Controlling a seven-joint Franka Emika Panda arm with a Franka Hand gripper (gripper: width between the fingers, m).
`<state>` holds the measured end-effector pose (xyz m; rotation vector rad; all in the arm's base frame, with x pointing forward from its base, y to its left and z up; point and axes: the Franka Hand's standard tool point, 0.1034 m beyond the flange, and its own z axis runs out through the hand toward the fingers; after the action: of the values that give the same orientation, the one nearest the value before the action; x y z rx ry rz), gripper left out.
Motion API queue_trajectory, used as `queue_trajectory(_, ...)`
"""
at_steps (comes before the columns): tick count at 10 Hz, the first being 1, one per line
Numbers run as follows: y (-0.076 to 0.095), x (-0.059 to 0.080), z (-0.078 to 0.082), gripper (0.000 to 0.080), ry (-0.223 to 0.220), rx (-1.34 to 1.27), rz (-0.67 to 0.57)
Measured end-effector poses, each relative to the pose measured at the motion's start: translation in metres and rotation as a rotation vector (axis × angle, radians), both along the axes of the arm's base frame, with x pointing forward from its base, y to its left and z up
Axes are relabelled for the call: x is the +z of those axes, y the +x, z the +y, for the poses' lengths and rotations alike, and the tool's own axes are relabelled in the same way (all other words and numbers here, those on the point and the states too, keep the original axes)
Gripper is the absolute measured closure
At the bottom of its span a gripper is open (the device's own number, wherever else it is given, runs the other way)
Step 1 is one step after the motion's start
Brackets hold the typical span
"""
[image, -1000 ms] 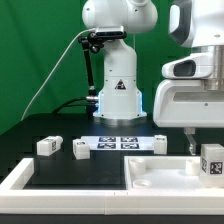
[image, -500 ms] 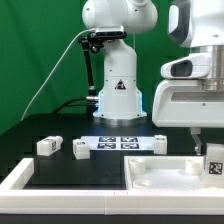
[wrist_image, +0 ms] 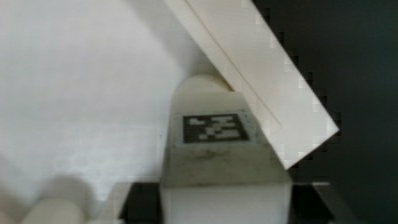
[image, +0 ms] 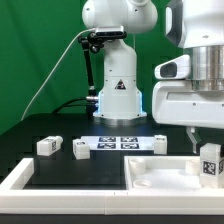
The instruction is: Assemble one leg
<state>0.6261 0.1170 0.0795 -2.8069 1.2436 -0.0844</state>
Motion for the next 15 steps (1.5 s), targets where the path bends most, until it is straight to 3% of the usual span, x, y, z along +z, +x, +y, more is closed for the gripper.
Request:
queue_trajectory(4, -0.0012, 0.0, -0.0007, 0.0508, 0.034, -0.48, 0.022)
queue_trajectory(9, -0.0023, -0.0001, 0.0014, 0.0508, 0.089, -0.83, 0.056)
queue_trajectory(10, -0.0025, -0.0002, 0.0025, 0.0424, 0.094, -0.864, 0.059)
queue_trajectory(11, -0.0025, -0.0002, 0.0027, 0.0424, 0.093, -0.849, 0.058)
queue_trajectory(13, -0.0025, -0.0002, 0.0027, 0.0179, 0.089, -0.785, 0.055)
queue_trajectory(15, -0.0024, 0.0002, 0.0027, 0.0159, 0.08, -0.685, 0.051)
